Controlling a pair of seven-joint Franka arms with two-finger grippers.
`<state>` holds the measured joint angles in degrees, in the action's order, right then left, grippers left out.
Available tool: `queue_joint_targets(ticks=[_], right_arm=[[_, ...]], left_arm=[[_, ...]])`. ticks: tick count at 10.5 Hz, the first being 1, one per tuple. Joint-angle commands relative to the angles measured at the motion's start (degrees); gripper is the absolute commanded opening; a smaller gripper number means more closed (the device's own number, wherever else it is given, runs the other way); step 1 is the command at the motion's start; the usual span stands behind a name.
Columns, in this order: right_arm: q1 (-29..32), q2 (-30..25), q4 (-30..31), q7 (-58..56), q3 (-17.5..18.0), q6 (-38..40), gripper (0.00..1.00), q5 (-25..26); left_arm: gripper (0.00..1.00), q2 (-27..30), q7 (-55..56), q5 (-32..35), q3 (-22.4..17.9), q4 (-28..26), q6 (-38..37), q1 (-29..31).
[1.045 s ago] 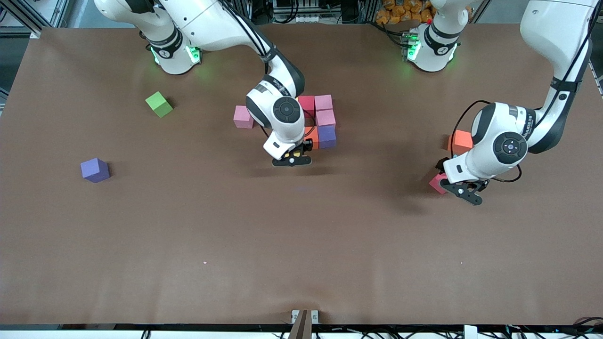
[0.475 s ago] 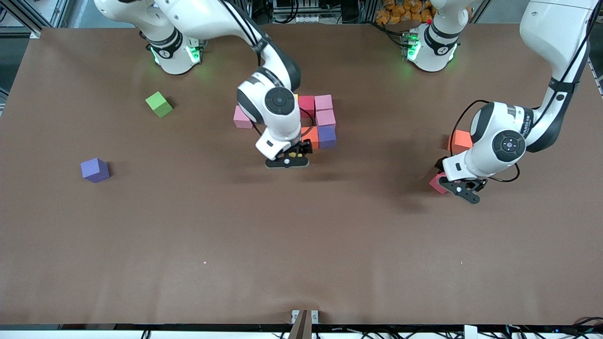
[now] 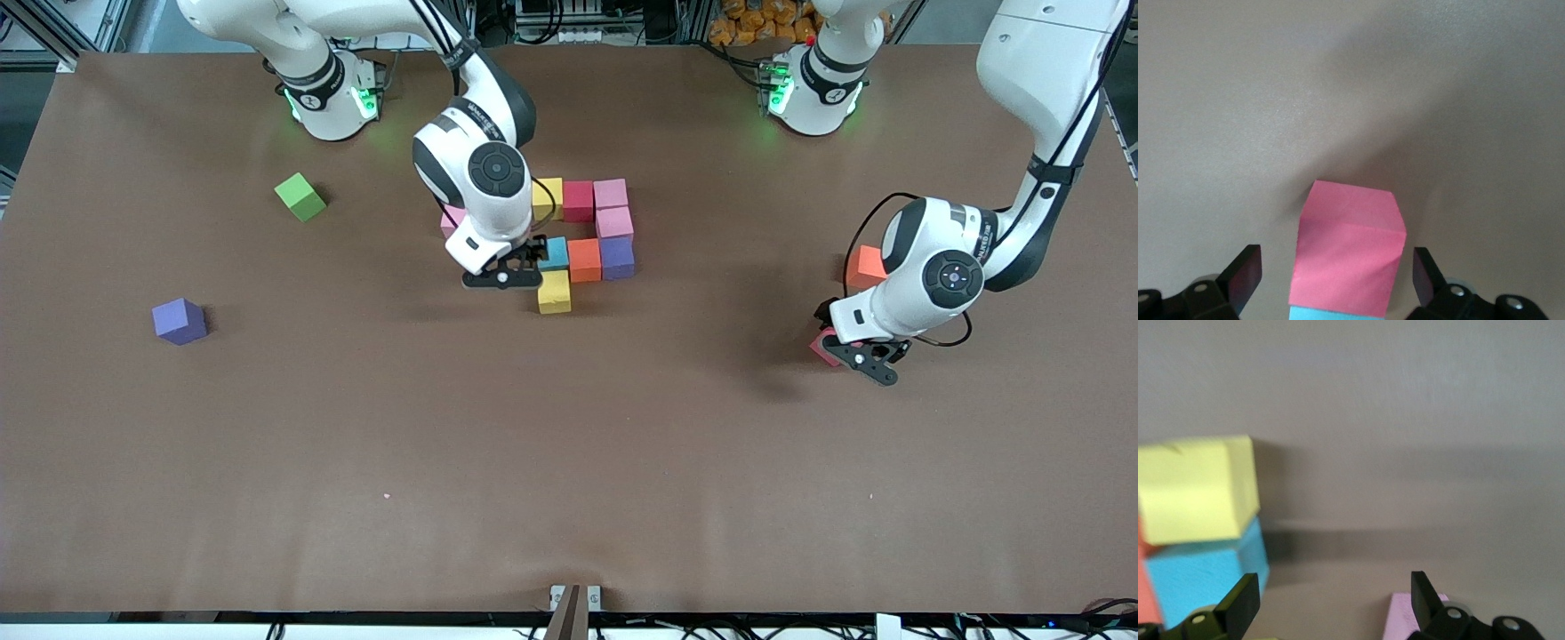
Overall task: Form number 2 with 11 blocks
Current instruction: 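Lift pink with the left gripper while the right gripper grasps light pink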
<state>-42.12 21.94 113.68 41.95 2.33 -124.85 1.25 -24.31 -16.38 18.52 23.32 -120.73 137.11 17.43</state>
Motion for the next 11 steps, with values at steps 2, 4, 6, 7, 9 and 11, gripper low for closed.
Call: queue_joint_targets(ticks=[2,4,6,7,9,11], right_arm=[[0.3,-9.7,13.5,-4.1,0.6,-2.1,1.00,0.3],[0.2,-11.2,16.8,-4.6,0.6,-2.2,1.00,0.2],[0.2,-12.4,21.0,-4.6,0.6,-5.1,1.00,0.2],[0.4,-12.9,23.4,-4.6,0.7,-8.0,1.00,0.1],[0.5,-13.0,25.2,-4.6,0.7,-9.5,1.00,0.0],[0.7,-13.0,26.4,-4.6,0.7,-10.5,1.00,0.0]], left_arm=[[1.00,-2.2,-0.6,1.2,0.4,-0.3,2.5,1.4],[0.96,-2.5,-0.6,1.3,0.4,-0.3,2.5,1.5],[0.46,-2.5,1.0,1.2,0.4,0.1,2.5,0.8],[0.29,-2.5,2.8,1.2,0.5,0.4,2.5,0.2],[0.11,-2.4,7.6,0.8,0.5,1.5,2.4,-1.9],[0.11,-2.4,18.6,0.6,0.6,4.4,1.9,-6.9]])
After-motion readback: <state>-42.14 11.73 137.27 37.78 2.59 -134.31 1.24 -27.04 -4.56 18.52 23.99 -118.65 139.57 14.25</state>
